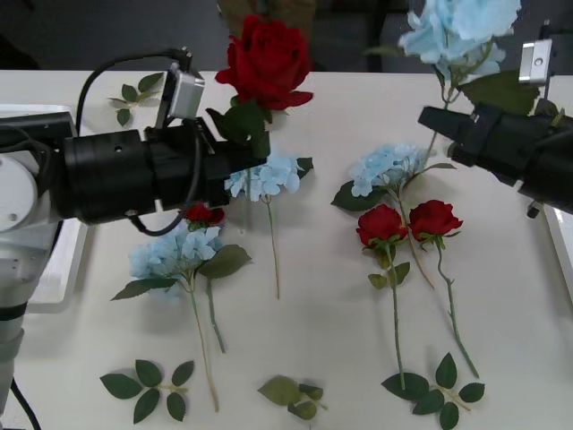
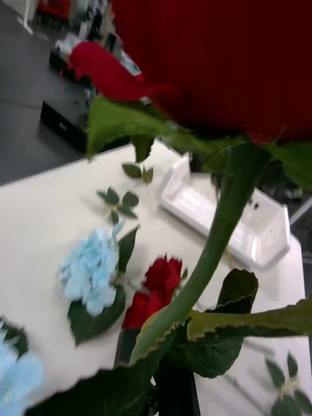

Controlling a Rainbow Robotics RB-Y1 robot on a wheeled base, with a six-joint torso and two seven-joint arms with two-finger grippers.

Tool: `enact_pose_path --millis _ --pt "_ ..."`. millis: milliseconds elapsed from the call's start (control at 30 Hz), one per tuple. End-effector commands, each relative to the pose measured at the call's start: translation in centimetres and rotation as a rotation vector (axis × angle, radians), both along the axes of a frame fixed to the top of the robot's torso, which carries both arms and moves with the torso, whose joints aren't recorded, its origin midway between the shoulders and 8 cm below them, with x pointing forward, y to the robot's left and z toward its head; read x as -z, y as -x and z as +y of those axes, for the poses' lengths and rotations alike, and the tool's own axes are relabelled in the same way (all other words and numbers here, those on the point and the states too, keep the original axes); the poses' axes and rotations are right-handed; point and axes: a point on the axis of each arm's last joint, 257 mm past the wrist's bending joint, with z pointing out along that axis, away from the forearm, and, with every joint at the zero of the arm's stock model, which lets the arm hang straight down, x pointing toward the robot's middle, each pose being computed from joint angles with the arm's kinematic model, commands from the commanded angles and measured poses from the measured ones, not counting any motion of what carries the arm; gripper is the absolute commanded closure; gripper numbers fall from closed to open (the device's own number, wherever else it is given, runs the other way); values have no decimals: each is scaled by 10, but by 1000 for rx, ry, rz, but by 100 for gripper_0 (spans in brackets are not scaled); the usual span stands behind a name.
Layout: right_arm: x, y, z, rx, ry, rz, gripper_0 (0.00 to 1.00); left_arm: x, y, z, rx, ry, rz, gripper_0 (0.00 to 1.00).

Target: Place the red flowers into the right box and the blue flowers into the left box. If a person shows an open palm, hand one flower to the person first, then continue sorting.

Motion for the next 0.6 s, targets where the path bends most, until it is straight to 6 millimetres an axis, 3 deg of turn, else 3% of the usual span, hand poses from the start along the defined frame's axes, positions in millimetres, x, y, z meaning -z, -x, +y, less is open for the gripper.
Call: enact_pose_path --millis 33,300,433,600 --pt "66 0 -81 78 277 96 100 -30 11 -54 28 105 -122 100" --pt "171 29 -186 110 606 339 100 -37 20 -92 -4 211 -137 100" --pt "203 36 -211 136 681 397 100 -36 21 -93 0 205 -140 100" --pt "232 35 -211 162 698 419 100 -35 21 -94 0 201 -142 100"
